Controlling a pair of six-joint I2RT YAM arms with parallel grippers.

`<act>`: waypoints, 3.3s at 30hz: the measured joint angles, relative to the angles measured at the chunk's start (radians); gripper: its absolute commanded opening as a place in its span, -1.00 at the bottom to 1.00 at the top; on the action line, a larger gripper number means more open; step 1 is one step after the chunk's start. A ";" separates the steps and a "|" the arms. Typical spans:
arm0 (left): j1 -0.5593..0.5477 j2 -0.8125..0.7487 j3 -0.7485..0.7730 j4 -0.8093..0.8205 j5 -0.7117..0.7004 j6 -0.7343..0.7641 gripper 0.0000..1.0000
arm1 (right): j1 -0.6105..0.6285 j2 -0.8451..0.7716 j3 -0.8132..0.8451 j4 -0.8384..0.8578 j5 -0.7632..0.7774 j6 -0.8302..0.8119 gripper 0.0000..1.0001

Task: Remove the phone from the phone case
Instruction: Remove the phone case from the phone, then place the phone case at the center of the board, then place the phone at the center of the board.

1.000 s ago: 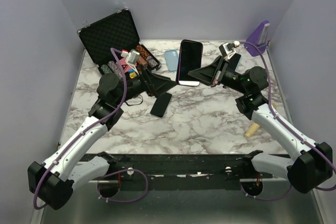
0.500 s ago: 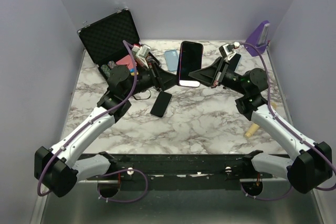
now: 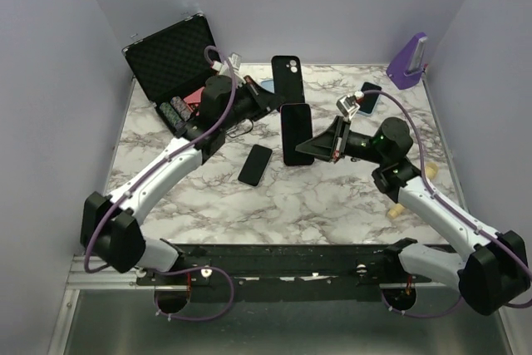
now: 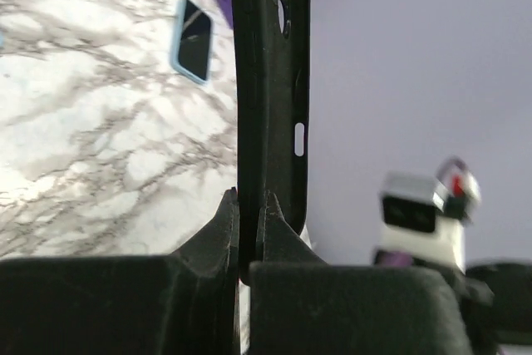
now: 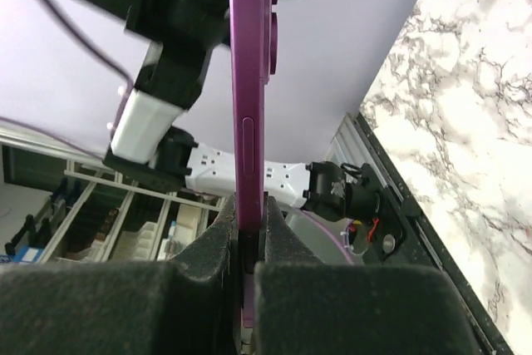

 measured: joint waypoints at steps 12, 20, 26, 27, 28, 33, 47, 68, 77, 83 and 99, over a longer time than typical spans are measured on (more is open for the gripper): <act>0.033 0.519 0.222 -0.002 -0.012 -0.082 -1.00 | 0.011 -0.195 0.265 -0.698 0.392 -0.470 -0.99; 0.038 0.790 0.459 -0.008 0.015 -0.159 -1.00 | 0.010 -0.217 0.254 -0.859 0.545 -0.564 -0.99; 0.049 0.917 0.564 0.016 0.057 -0.239 -1.00 | 0.010 -0.220 0.241 -0.895 0.566 -0.569 -0.99; 0.051 0.930 0.569 0.023 0.063 -0.255 -1.00 | 0.010 -0.224 0.238 -0.897 0.570 -0.569 -0.99; 0.056 0.951 0.583 0.030 0.069 -0.278 -1.00 | 0.010 -0.228 0.236 -0.899 0.572 -0.568 -0.99; 0.084 1.077 0.734 0.039 0.096 -0.342 -1.00 | 0.010 -0.237 0.230 -0.901 0.574 -0.567 -0.99; 0.138 1.235 0.970 -0.039 0.171 -0.473 0.10 | 0.010 -0.234 0.201 -0.894 0.571 -0.552 -0.99; 0.225 0.552 0.357 -0.107 0.294 -0.243 0.54 | 0.011 0.058 0.070 -0.629 0.460 -0.510 -0.99; 0.230 -0.060 -0.101 -0.100 0.278 -0.007 0.72 | 0.126 0.307 -0.156 -0.200 0.461 -0.319 -0.99; 0.229 -0.277 -0.253 -0.158 0.264 0.089 0.72 | 0.164 0.489 -0.293 0.113 0.512 -0.159 -0.89; 0.211 -0.386 -0.306 -0.179 0.249 0.125 0.72 | 0.222 0.732 -0.260 0.426 0.562 0.005 -0.17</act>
